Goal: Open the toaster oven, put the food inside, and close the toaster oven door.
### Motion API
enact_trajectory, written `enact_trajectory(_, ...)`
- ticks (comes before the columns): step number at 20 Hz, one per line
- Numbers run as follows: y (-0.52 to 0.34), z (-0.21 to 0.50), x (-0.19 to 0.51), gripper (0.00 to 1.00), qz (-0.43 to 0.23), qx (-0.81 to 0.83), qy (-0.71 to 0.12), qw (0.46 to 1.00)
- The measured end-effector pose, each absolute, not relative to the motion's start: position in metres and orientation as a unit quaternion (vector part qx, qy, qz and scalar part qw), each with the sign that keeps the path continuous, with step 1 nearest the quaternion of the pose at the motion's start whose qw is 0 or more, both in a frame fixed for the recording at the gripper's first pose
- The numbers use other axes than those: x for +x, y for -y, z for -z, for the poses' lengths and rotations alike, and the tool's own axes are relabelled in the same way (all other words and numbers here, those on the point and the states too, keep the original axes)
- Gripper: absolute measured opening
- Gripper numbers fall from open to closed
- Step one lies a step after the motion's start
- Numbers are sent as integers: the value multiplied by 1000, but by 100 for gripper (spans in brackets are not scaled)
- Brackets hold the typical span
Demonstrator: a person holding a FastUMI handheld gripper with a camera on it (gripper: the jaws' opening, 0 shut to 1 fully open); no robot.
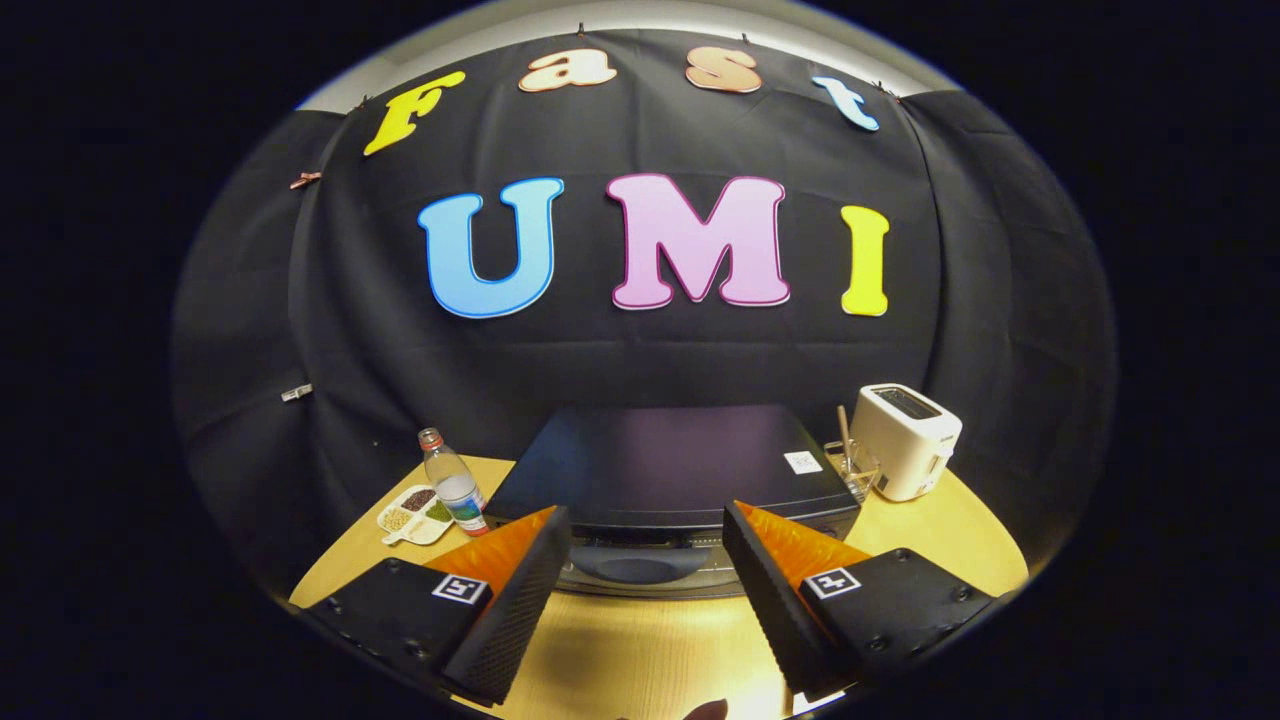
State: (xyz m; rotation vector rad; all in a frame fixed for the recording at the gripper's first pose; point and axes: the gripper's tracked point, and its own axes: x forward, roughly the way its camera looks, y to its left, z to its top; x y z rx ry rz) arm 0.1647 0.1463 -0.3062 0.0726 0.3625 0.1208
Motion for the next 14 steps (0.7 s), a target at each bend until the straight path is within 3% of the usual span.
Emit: enact_trajectory(14, -153, 371, 198, 99, -38, 27, -238, 970)
